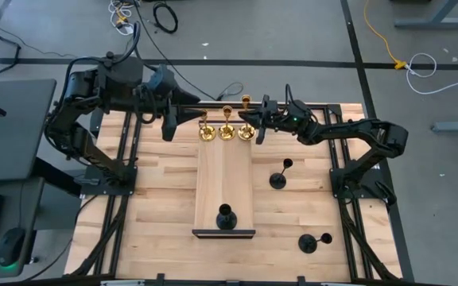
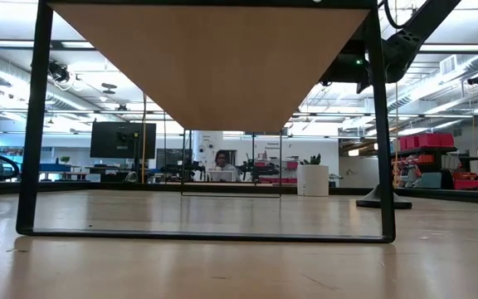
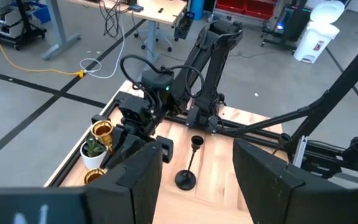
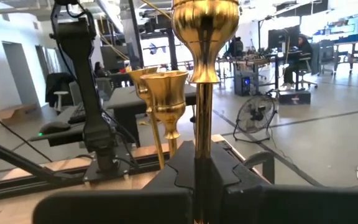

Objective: Pick & Place candle stick holders
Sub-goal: Put the gold candle holder on the shelf aligned with the other gold candle holder, then put the top black candle holder on the shelf aligned with the other black candle holder

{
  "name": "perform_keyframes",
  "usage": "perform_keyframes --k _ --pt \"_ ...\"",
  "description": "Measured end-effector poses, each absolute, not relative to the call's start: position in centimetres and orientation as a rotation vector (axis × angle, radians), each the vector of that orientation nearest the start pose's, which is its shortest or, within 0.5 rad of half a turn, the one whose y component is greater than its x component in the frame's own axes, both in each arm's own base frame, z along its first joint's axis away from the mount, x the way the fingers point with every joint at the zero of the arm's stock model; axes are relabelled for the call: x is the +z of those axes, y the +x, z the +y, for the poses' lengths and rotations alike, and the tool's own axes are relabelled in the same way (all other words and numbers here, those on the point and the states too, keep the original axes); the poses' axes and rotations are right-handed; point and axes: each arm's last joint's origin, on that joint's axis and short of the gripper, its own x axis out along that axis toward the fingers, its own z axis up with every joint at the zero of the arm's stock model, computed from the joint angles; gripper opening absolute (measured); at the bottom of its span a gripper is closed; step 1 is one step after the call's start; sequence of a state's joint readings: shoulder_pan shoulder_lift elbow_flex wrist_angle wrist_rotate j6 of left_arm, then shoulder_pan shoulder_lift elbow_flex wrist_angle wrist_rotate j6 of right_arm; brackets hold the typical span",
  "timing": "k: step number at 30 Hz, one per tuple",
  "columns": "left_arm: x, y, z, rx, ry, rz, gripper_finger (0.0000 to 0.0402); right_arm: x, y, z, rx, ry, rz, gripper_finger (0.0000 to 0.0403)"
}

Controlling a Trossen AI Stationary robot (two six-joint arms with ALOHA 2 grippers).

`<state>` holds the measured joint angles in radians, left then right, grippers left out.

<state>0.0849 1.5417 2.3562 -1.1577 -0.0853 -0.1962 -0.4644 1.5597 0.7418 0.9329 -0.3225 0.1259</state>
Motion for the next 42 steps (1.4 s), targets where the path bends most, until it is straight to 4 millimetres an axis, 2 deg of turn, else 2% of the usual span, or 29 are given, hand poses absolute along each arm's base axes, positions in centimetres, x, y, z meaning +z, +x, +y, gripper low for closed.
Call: perform_keyframes --k 14,25,33,42 --pt "55.5 22.7 2.2 0.199 -0.184 0.314 0.0197 22.6 30.1 -14.1 -0.131 0.114 -0.134 0.0007" --pt "55.5 22.7 2.2 0.199 -0.185 0.314 0.0197 21.8 30.2 -14.1 -0.138 0.126 -0.075 0.0058" --pt "55.5 22.7 2.2 0.199 -0.185 0.314 0.0197 23.2 29.7 -13.8 -0.103 0.135 -0.101 0.0085" --pt "55.5 22.7 2.2 0.199 -0.186 0.314 0.0197 24.0 29.0 -13.4 -0.082 0.172 -0.059 0.0143"
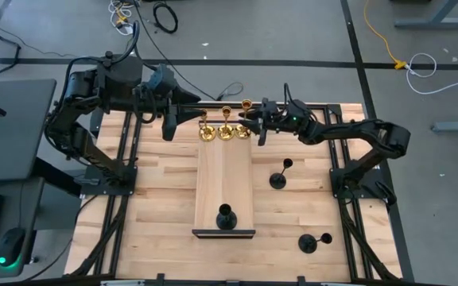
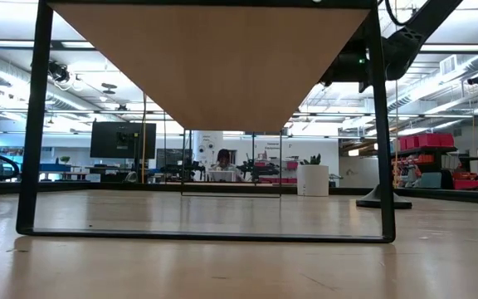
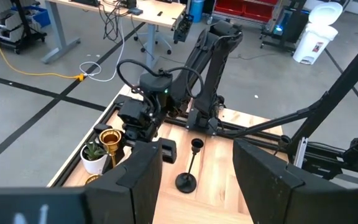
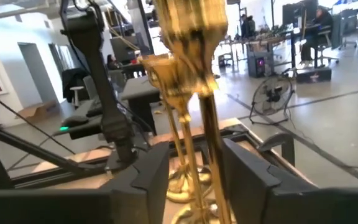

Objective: Pick & Place candle stick holders
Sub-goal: Put the top black candle holder on the shelf aligned with the other black candle holder

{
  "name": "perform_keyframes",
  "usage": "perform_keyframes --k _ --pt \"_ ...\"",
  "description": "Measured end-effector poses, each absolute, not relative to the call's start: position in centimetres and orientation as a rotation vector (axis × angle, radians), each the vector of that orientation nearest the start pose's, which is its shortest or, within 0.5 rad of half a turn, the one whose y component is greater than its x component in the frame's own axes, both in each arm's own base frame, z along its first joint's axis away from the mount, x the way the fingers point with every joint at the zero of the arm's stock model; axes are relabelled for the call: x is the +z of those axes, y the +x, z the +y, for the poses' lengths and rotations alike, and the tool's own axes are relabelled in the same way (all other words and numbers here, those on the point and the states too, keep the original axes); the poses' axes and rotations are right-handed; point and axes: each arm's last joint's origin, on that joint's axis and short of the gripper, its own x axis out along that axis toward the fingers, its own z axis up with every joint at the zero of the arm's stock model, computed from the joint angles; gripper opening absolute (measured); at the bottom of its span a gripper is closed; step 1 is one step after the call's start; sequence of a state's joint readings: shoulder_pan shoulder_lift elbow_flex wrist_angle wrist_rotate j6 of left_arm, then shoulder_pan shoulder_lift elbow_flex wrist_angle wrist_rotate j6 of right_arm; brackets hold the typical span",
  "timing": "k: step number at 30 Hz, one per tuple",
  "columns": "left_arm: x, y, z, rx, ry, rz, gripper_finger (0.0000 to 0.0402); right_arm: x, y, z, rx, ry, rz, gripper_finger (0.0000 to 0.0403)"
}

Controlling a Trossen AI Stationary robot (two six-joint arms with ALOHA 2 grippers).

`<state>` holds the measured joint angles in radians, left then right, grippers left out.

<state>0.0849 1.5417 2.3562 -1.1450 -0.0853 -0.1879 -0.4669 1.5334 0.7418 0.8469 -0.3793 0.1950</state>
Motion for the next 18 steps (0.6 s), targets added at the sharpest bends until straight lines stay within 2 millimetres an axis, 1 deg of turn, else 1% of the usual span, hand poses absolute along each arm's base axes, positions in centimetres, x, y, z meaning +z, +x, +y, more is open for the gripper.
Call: perform_keyframes --k 4,7,13,18 --pt "55.5 22.7 2.2 0.199 -0.187 0.314 0.0197 24.8 28.4 -13.2 -0.081 0.178 -0.043 0.0167" --pt "55.5 22.7 2.2 0.2 -0.188 0.314 0.0197 25.7 27.7 -13.0 -0.089 0.171 -0.024 0.0177" --pt "55.6 22.7 2.2 0.199 -0.189 0.31 0.0197 27.5 25.5 -12.7 -0.118 0.135 0.022 0.018" --pt "55.6 22.7 2.2 0.199 -0.189 0.306 0.0197 28.1 23.1 -12.0 -0.147 0.182 0.144 0.0181"
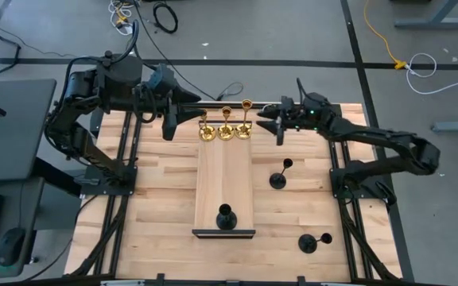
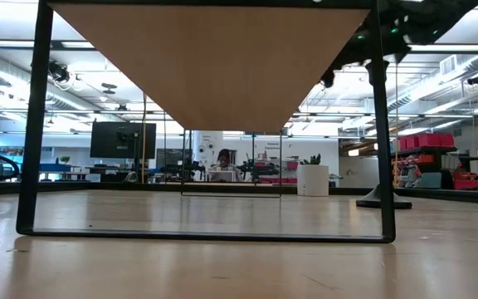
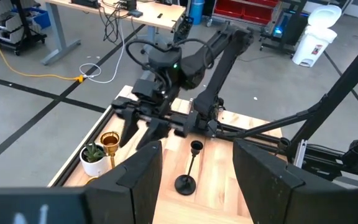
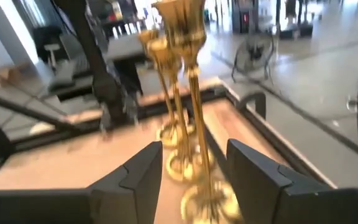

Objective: Pick & Place candle stick holders
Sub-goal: Put the top black candle holder on the shelf aligned with the other black candle holder

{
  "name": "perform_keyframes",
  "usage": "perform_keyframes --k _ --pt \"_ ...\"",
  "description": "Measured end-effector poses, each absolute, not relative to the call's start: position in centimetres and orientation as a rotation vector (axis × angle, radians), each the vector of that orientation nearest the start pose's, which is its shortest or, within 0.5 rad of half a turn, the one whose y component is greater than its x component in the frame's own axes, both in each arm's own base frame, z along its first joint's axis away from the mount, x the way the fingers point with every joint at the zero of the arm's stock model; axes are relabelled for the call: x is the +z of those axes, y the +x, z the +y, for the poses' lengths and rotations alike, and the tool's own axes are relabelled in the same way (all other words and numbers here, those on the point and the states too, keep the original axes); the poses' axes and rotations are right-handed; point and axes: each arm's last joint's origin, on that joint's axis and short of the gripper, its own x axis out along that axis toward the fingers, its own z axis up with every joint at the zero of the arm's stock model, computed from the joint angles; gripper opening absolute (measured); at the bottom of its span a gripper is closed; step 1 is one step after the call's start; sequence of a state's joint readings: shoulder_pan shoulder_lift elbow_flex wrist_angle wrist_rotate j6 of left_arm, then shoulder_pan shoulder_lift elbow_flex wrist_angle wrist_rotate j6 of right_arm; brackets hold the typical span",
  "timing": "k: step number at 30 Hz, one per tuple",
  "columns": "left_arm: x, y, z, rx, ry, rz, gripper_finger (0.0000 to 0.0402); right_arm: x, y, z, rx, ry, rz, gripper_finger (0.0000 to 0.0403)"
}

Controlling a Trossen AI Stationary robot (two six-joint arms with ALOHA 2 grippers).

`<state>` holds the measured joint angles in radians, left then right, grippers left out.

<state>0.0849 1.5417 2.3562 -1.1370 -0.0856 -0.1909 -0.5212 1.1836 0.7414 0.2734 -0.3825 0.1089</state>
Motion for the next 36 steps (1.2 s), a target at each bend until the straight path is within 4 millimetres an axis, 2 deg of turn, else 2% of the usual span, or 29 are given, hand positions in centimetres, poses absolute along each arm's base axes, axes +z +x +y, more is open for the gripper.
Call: perform_keyframes --k 9,15,18,22,28,36 --pt "55.6 22.8 2.2 0.199 -0.19 0.303 0.0197 29.6 17.6 -8.7 -0.145 0.192 0.334 0.0181" --pt "55.6 22.8 2.2 0.2 -0.196 0.302 0.0197 29.9 13.7 -6.1 -0.145 0.226 0.437 0.0181" --pt "55.6 22.8 2.2 0.2 -0.196 0.302 0.0197 29.8 12.5 -5.2 -0.161 0.248 0.476 0.0181" --pt "55.7 22.8 2.2 0.199 -0.196 0.293 0.0197 29.5 11.7 -4.1 -0.132 0.276 0.525 0.018" --pt "55.9 22.8 2.2 0.198 -0.196 0.277 0.0197 28.8 12.0 -3.1 -0.1 0.292 0.596 0.0166" --pt "55.9 22.8 2.2 0.198 -0.196 0.278 0.0197 25.5 13.1 -2.0 -0.046 0.362 0.616 0.015"
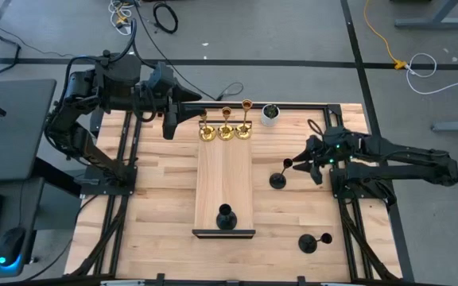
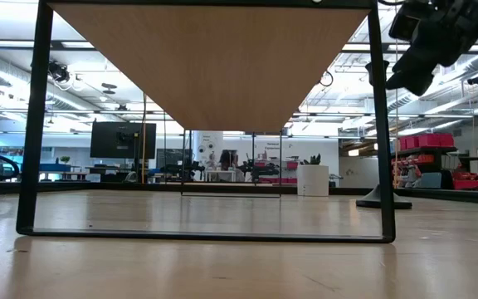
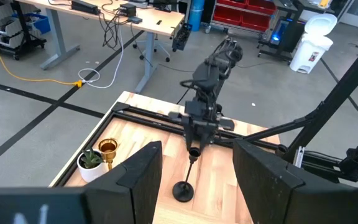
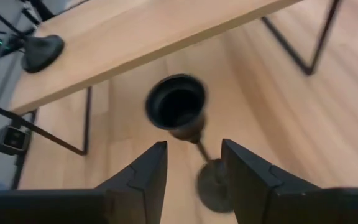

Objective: Pick & Place candle stick holders
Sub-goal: Put the top black candle holder on the shelf aligned with the other black candle holder

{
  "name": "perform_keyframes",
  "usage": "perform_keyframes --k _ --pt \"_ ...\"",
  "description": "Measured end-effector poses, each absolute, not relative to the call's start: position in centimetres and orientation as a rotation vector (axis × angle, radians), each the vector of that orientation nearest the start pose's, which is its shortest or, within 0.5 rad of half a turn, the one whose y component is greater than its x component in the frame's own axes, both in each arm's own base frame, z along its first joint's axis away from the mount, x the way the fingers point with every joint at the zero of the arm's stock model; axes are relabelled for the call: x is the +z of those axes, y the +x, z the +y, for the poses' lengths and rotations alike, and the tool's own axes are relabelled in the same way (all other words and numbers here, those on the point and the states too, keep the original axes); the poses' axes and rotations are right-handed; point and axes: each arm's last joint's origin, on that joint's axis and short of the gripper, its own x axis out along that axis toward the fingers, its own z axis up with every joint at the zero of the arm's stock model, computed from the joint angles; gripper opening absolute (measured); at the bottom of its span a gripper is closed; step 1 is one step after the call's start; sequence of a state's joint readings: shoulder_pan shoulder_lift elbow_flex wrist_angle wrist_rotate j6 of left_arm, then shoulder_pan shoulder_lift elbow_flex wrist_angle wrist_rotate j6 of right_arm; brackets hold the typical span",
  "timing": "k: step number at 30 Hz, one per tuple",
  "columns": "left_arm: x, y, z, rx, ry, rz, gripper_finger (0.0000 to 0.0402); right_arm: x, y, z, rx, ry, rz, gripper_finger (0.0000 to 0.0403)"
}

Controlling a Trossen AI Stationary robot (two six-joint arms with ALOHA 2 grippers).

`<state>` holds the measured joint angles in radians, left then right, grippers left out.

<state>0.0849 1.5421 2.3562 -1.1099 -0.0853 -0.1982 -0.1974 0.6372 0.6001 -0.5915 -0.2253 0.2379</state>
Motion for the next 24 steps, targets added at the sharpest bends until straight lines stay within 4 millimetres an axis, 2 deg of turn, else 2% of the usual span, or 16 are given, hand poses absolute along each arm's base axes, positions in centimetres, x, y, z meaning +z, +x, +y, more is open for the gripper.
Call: perform_keyframes --k 6,15,24 --pt "55.9 22.8 2.2 0.198 -0.196 0.279 0.0197 23.4 14.0 -0.9 -0.01 0.389 0.569 0.0148" --pt "55.8 22.8 2.2 0.198 -0.195 0.28 0.0197 20.7 14.6 -0.4 -0.091 0.371 0.517 0.0148" --pt "55.8 22.8 2.2 0.197 -0.194 0.28 0.0197 19.7 15.5 -0.3 -0.1 0.367 0.478 0.0148"
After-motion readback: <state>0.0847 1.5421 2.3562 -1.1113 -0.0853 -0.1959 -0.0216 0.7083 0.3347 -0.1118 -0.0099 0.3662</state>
